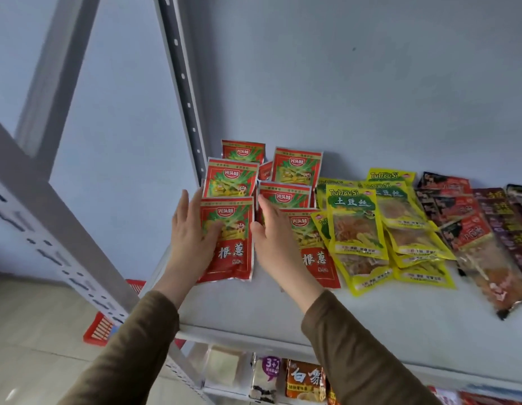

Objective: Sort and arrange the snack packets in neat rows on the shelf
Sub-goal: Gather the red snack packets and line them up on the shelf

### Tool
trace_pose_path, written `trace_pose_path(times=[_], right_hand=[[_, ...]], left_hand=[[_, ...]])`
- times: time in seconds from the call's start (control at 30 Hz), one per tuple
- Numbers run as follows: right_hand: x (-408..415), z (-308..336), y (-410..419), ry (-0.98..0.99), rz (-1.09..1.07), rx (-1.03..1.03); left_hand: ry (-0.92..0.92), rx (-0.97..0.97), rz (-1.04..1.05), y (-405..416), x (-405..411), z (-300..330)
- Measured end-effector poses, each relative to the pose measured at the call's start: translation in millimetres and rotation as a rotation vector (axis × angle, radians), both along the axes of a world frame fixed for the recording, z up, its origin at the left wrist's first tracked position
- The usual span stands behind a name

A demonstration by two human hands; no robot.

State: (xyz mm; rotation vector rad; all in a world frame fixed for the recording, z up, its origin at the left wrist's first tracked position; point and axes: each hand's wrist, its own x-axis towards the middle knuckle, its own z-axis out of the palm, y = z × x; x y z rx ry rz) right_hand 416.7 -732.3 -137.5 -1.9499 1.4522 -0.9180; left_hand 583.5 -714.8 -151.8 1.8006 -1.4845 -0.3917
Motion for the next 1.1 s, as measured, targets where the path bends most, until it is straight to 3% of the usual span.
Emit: trace_pose_path(times=[0.07,0.13,0.43,0.5,0.63,0.7,0.9,1.1], right_hand=[[21,1,-11,-0.155,0.014,0.110],[33,0,-20,-0.272,-0.020,0.170],[42,-11,-14,-0.643,-0.118,0.085],[40,-11,-10,-0.609,-0.128,0.078],[32,-18,-2,-0.358,-0.125,0.118],[27,-20,3,-0.285,-0.133,0.144],[28,-27,20,-0.241,-0.176,0.092],[32,-24,17,-0.360,-0.098,0.290]], left_hand=[[0.276,0.096,0.034,-9,1,5],[0.411,0.117,0.069,-17,2,9],[0.488,0.046,0.129,-15,14,10],[0.489,0.047,0.109,-11,13,10],[0.637,0.121,0.020,-4,13,4],[0.601,0.148,-0.005,-2,12,3],[0.378,0.198,-0.100,13,6,0],[0.553,0.226,-0.155,11,5,0]])
